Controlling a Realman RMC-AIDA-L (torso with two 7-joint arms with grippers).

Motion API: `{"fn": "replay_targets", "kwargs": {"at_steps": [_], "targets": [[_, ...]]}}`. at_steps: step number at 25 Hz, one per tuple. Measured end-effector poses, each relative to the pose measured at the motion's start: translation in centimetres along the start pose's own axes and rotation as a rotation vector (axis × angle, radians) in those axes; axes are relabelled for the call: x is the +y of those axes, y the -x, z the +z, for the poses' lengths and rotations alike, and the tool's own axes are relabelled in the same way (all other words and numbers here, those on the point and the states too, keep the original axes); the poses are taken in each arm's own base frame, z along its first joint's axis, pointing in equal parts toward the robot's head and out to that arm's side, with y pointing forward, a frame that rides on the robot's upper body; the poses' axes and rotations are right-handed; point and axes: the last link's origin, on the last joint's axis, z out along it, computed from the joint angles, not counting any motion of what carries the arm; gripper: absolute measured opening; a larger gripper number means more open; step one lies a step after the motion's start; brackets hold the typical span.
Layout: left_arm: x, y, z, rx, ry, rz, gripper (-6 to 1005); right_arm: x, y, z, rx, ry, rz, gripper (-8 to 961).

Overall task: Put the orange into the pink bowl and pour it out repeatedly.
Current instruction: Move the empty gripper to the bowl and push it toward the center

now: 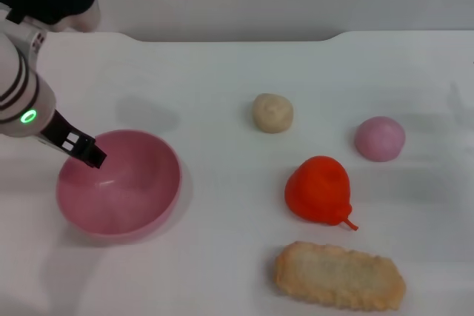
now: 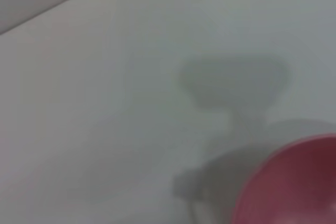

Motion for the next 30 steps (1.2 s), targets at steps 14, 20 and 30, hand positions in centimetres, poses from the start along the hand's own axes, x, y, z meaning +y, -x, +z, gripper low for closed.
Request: {"fn": "replay_targets", "kwargs": {"at_steps": [14,20,30], "targets": [[1.3,-0.1,0.8,-0.030,0.000,0.009,801,-0.1,-0.1,0.3,0.006,-0.004,-0.008,738],[1.4,0.3,1.6,-0.044,-0.001,0.012,800,-0.1,-0.2,0.2,0.009,-0.003,-0.009,738],[1.3,0.2,2.7,-0.035,0.003,0.003,800,0.1,-0.3,0.1,0.012,0.005,-0.010,738]]}}
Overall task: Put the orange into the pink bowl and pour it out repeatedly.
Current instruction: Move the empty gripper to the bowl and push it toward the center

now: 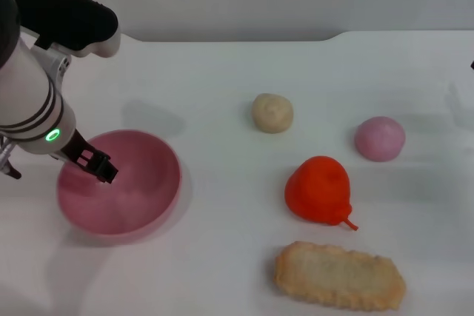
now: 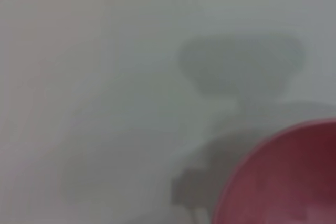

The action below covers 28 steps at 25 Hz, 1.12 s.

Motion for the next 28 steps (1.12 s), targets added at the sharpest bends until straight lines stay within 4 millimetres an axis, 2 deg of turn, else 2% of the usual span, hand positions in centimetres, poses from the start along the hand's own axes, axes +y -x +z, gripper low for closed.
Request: {"fn": "replay_targets", "kwargs": {"at_steps": [8,12,28], "targets": [[-0.2,0.2,0.7,0.021,0.016,-0.052,801,0.1,0.0,0.0,0.001,0.002,0.003,738],[-0.5,0.5,0.5,0.089,0.031,-0.097,801,0.1,-0.1,0.0,0.004,0.001,0.003,738],[-1.4,3.0,0.8,0.167,0.039,-0.197,801,0.8,0.4,0.5,-0.008,0.026,0.001,739]]}}
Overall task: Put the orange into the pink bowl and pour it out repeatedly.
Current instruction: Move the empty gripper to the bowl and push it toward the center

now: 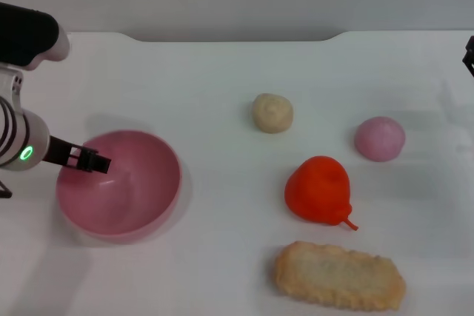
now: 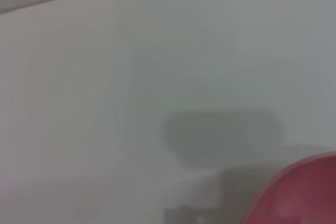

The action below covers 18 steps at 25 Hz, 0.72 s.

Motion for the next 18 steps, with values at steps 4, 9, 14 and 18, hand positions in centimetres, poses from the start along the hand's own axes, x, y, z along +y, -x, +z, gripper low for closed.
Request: {"fn": "replay_targets", "kwargs": {"at_steps": [4,9,14,18], "targets": [[-0.04,0.35,0.42,-0.015,-0.002,-0.001,800,0.12,0.13,0.11,-0.004,0.003,0.002,739],[-0.05,0.57,0.78,-0.031,-0.003,0.000,797,0.17,0.15,0.14,-0.005,0.003,0.002,738],[0.07,0.55,0.86,-0.033,-0.001,0.001,789,0.29,0.10,0.12,-0.003,0.008,0.001,738],[0.32,0.22,0.72,-0.026,0.021,-0.007,783,0.42,0.11,0.16,-0.003,0.012,0.002,738]]}}
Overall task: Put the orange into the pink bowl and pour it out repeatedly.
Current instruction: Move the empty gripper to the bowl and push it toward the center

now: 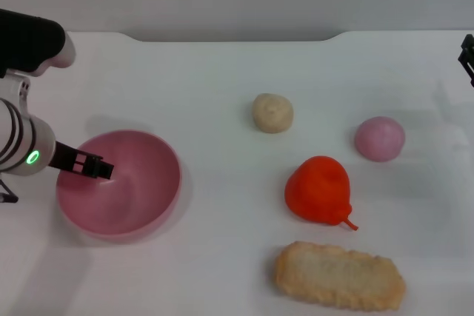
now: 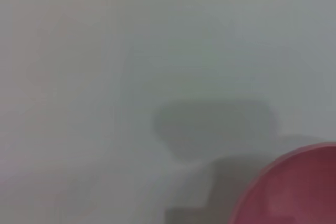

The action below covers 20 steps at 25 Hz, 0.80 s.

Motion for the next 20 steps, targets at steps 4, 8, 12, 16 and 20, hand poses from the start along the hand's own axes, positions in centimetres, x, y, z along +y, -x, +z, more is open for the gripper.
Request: {"fn": "replay_targets", "kwargs": {"at_steps": [4,8,12,16,20], "targets": [[0.0,-0.2,0.0,0.006,0.026,-0.018,777,0.1,0.1,0.1,-0.005,0.004,-0.001,738],[0.2,-0.5,0.0,0.013,0.025,-0.007,646,0.2,0.3,0.2,-0.010,0.007,-0.001,739],[0.3,-0.6,0.2,0.004,0.025,0.002,480,0.2,0.3,0.2,-0.010,0.007,-0.001,739],[0.6,-1.0,0.6,-0.009,0.024,0.024,323,0.1,0.3,0.1,-0.009,0.006,-0.001,738],[0.7,-1.3,0.6,-0.005,0.024,0.032,229,0.0,0.2,0.0,-0.010,0.003,-0.001,739]]}}
